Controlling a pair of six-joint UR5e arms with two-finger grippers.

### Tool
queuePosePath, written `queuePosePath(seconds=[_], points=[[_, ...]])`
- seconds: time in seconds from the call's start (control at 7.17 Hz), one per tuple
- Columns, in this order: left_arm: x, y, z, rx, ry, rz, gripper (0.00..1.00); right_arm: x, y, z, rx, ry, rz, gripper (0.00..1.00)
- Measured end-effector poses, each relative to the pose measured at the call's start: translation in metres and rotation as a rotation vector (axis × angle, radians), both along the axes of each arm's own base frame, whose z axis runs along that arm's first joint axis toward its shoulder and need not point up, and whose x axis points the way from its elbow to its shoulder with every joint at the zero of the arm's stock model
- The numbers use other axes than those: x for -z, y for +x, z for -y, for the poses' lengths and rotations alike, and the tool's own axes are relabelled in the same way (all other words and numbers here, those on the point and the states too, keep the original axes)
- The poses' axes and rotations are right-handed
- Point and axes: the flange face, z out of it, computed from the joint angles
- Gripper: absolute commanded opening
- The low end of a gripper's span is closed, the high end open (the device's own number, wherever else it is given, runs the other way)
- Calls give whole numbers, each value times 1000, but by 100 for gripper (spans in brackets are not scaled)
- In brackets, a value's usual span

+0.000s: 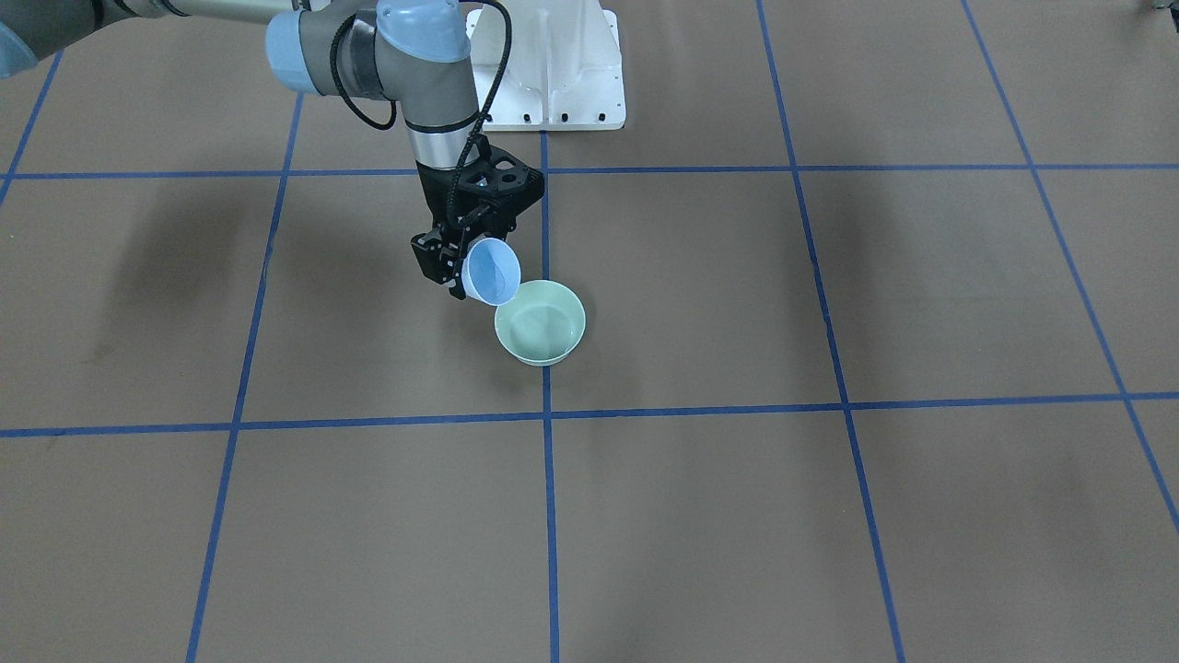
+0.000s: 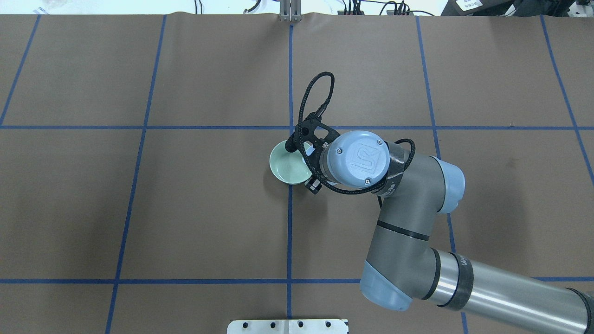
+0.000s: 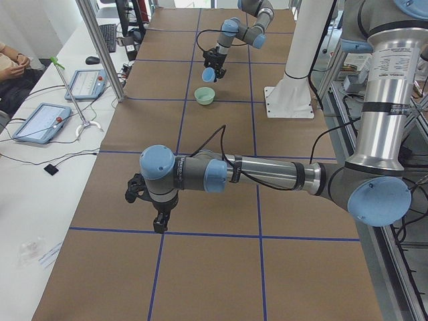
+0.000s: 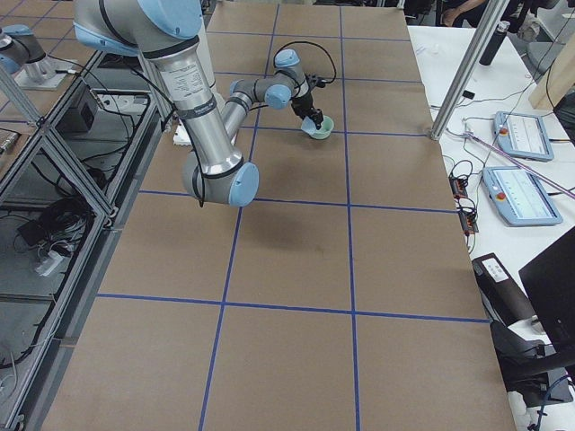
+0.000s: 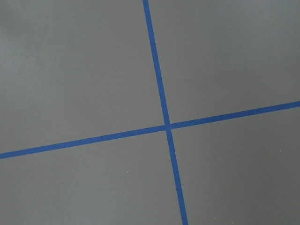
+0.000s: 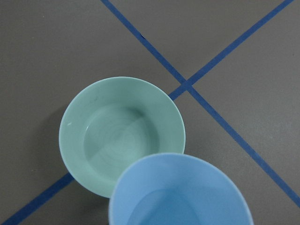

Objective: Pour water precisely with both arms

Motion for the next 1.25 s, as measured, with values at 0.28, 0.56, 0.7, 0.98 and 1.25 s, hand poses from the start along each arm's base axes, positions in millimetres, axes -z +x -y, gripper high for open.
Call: queuePosePath(seconds=[0.28, 0.56, 0.7, 0.98, 1.25], points=[[0, 0, 0, -1, 0, 0, 100, 4, -14, 5, 37, -44, -24, 0], [1, 0, 1, -1, 1, 0, 100, 12, -23, 11, 84, -100, -43, 0], [0, 0, 0, -1, 0, 0, 100, 19, -25, 12, 99, -117, -56, 0], [0, 0, 0, 0, 0, 0, 100, 27, -32, 18, 110, -137, -74, 0], [0, 0, 0, 1, 0, 0, 100, 41, -43, 26, 115, -161, -105, 0]])
